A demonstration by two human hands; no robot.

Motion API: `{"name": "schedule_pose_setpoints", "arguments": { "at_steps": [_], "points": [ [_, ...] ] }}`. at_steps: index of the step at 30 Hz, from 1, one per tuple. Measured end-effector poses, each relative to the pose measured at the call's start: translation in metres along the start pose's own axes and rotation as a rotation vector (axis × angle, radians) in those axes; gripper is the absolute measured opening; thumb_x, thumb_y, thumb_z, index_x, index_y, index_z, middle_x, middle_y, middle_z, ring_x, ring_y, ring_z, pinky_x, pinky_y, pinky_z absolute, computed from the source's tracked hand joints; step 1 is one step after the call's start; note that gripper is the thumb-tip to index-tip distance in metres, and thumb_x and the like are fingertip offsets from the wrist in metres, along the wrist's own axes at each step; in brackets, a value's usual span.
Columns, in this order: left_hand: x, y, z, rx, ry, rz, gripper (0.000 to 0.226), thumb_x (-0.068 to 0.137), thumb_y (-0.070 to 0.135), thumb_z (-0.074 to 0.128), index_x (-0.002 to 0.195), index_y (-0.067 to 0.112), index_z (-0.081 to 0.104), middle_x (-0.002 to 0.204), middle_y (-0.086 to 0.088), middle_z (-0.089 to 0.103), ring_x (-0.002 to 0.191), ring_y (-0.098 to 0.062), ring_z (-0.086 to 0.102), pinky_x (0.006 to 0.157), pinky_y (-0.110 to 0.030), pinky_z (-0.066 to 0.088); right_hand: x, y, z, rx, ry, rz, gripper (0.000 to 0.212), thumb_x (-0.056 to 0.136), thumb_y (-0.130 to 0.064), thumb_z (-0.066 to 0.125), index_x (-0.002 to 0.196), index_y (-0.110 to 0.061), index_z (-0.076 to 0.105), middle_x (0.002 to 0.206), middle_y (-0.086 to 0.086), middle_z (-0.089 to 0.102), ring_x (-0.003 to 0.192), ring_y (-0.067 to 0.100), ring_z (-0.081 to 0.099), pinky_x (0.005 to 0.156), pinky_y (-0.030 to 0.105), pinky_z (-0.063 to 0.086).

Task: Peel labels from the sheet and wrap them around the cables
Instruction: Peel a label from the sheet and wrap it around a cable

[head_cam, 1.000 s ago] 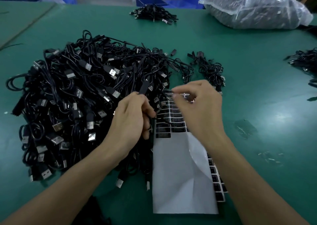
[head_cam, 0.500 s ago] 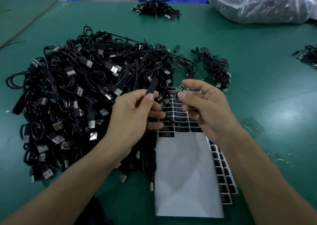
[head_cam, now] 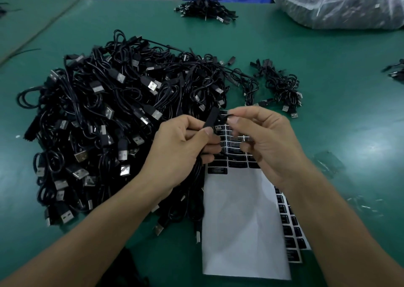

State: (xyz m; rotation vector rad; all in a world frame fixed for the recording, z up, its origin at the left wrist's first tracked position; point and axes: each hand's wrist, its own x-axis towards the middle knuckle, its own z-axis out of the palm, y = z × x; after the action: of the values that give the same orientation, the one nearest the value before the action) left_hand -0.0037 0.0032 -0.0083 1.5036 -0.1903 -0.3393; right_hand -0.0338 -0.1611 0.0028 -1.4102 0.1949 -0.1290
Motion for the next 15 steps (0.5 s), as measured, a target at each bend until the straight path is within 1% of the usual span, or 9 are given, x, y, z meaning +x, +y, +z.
{"name": "schedule_pose_setpoints", "arguments": {
  "at_steps": [2, 3, 7, 11, 15],
  "points": [
    [0.0, -0.001, 0.0, -0.008, 0.007, -0.001, 0.004, 0.099, 0.011, 0.061, 0.097, 0.009, 0.063, 0.085, -0.005, 0.078, 0.08, -0.02, 0.077, 0.062, -0.023, 0.06, 0.001, 0.0, 0.001, -0.007, 0.018, -0.033, 0.022, 0.085, -0.008, 0.075, 0.076, -0.028, 0.08, 0.075, -0.01, 0.071, 0.07, 0.003, 0.058, 0.055, 0.017, 0.043],
    [0.001, -0.001, 0.0, -0.01, 0.009, -0.001, 0.004, 0.099, 0.011, 0.061, 0.097, 0.009, 0.063, 0.085, -0.005, 0.078, 0.081, -0.02, 0.077, 0.062, -0.023, 0.059, 0.001, 0.0, 0.001, 0.012, 0.027, -0.045, 0.022, 0.085, -0.007, 0.075, 0.076, -0.027, 0.08, 0.075, -0.01, 0.07, 0.07, 0.004, 0.057, 0.056, 0.018, 0.043],
    [0.001, -0.002, -0.001, -0.018, 0.008, 0.001, 0.003, 0.098, 0.011, 0.062, 0.097, 0.009, 0.064, 0.086, -0.006, 0.078, 0.082, -0.02, 0.077, 0.065, -0.025, 0.06, 0.001, 0.001, 0.003, 0.081, 0.014, -0.071, 0.023, 0.085, -0.003, 0.074, 0.076, -0.023, 0.08, 0.07, -0.003, 0.067, 0.063, 0.007, 0.055, 0.054, 0.017, 0.043],
    [0.0, -0.002, -0.002, -0.008, -0.014, 0.022, 0.003, 0.097, 0.007, 0.063, 0.097, 0.01, 0.066, 0.086, -0.007, 0.078, 0.083, -0.02, 0.077, 0.066, -0.024, 0.06, 0.0, 0.005, 0.01, 0.024, 0.021, -0.083, 0.021, 0.083, -0.002, 0.076, 0.075, -0.022, 0.076, 0.064, -0.003, 0.066, 0.057, 0.007, 0.056, 0.052, 0.015, 0.043],
    [-0.001, 0.0, -0.002, -0.021, -0.048, 0.022, 0.005, 0.096, 0.003, 0.064, 0.099, 0.007, 0.064, 0.087, -0.009, 0.078, 0.083, -0.019, 0.077, 0.065, -0.021, 0.058, 0.0, 0.008, 0.014, -0.058, 0.039, -0.131, 0.017, 0.083, -0.002, 0.077, 0.079, -0.018, 0.072, 0.065, -0.007, 0.068, 0.058, 0.003, 0.059, 0.054, 0.012, 0.044]
  ]
}}
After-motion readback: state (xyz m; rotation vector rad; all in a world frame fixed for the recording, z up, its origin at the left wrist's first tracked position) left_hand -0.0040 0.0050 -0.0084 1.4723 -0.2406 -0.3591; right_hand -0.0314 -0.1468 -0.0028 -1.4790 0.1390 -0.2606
